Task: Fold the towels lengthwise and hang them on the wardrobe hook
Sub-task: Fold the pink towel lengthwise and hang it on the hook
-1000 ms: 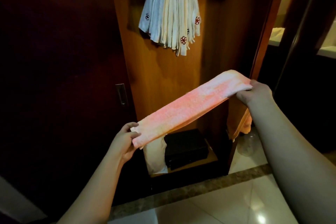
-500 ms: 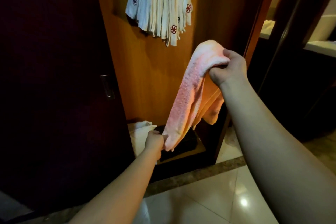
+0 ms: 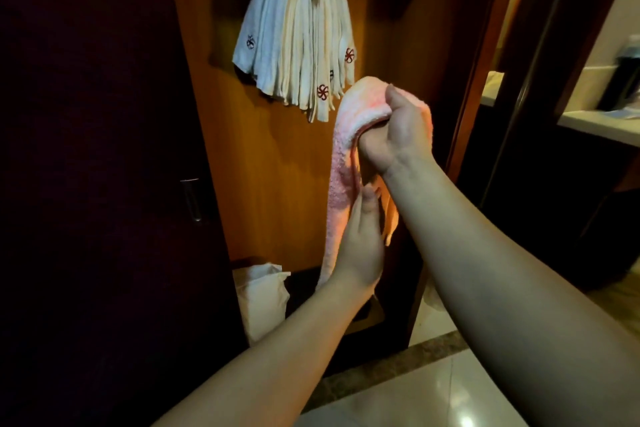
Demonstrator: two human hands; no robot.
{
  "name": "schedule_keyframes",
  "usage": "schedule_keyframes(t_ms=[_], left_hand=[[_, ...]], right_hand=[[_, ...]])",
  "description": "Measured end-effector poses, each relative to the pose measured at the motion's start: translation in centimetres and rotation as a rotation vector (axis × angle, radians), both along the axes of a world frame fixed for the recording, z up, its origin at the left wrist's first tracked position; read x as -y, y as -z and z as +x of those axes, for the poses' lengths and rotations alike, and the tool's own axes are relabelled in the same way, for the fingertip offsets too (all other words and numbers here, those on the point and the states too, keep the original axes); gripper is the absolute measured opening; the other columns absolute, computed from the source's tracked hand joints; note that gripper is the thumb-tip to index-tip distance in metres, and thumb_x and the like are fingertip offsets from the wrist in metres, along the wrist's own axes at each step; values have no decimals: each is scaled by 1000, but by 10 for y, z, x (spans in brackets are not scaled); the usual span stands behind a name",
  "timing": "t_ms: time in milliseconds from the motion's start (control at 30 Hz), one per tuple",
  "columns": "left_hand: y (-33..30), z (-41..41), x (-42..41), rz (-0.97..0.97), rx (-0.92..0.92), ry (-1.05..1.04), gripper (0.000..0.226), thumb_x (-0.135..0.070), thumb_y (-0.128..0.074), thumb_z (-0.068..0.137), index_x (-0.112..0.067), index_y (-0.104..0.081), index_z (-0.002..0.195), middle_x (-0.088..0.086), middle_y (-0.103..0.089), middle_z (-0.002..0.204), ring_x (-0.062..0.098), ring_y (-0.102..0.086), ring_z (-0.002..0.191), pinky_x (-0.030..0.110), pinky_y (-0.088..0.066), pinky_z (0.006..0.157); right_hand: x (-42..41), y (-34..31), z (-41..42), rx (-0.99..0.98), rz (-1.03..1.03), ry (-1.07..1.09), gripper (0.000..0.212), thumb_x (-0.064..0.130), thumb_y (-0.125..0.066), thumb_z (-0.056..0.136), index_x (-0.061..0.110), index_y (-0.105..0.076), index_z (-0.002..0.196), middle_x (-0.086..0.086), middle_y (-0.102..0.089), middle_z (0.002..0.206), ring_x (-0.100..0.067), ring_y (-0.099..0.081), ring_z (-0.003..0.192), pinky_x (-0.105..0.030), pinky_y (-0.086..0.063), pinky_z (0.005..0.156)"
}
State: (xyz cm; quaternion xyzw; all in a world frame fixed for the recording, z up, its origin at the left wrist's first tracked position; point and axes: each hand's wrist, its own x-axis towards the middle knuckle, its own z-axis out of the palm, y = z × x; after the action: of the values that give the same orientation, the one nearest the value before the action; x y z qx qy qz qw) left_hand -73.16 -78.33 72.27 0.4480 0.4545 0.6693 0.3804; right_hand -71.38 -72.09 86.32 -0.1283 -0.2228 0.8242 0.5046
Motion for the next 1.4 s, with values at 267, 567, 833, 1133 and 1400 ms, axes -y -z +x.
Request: schedule_keyframes(t_ms=[267,567,833,1133,1400], left_hand=[[-23,-46,-77,68,-43,-135,62,-99,-41,60,-58,-71,95,-21,-73,104,10,-56,119,45,-38,114],[-102,-117,-87,290,366,-411,31,-47,-41,103,-31,-61,85,-27,-68,65,-9,-67,78,7,-48,64],[-153,-204,-143,245,188,-359,34,-40,-42,100,-18,-66,90,-7,-77,83,6,-72,83,32,-54,87],[-211,-259,-181,247,196,-191,41,-40,-53,97,-9,-62,123,9,-73,97,14,-74,77,27,-56,59],[-251,-290,-230,343,256,-225,57,-54,-58,89,-8,-69,119,18,-71,112,30,-69,106,47,-49,102]], right_hand=[[-32,-18,-27,56,123,-26,53,29,-52,102,-5,-41,141,-25,-51,141,-36,-48,132,-48,-32,116],[-82,-9,-56,648,450,321,65,40,-62,93,5,-45,145,-9,-61,134,-26,-58,121,-43,-44,109],[-134,-27,-77,802,565,315,39,43,-48,101,9,-65,97,7,-72,83,-11,-67,83,-18,-45,80],[-210,-70,-103,800,547,465,47,47,-46,100,14,-70,77,-6,-77,80,-27,-72,90,-48,-48,103],[-276,-122,-116,859,711,598,30,36,-38,105,19,-60,115,4,-58,108,-13,-56,90,-28,-38,96]])
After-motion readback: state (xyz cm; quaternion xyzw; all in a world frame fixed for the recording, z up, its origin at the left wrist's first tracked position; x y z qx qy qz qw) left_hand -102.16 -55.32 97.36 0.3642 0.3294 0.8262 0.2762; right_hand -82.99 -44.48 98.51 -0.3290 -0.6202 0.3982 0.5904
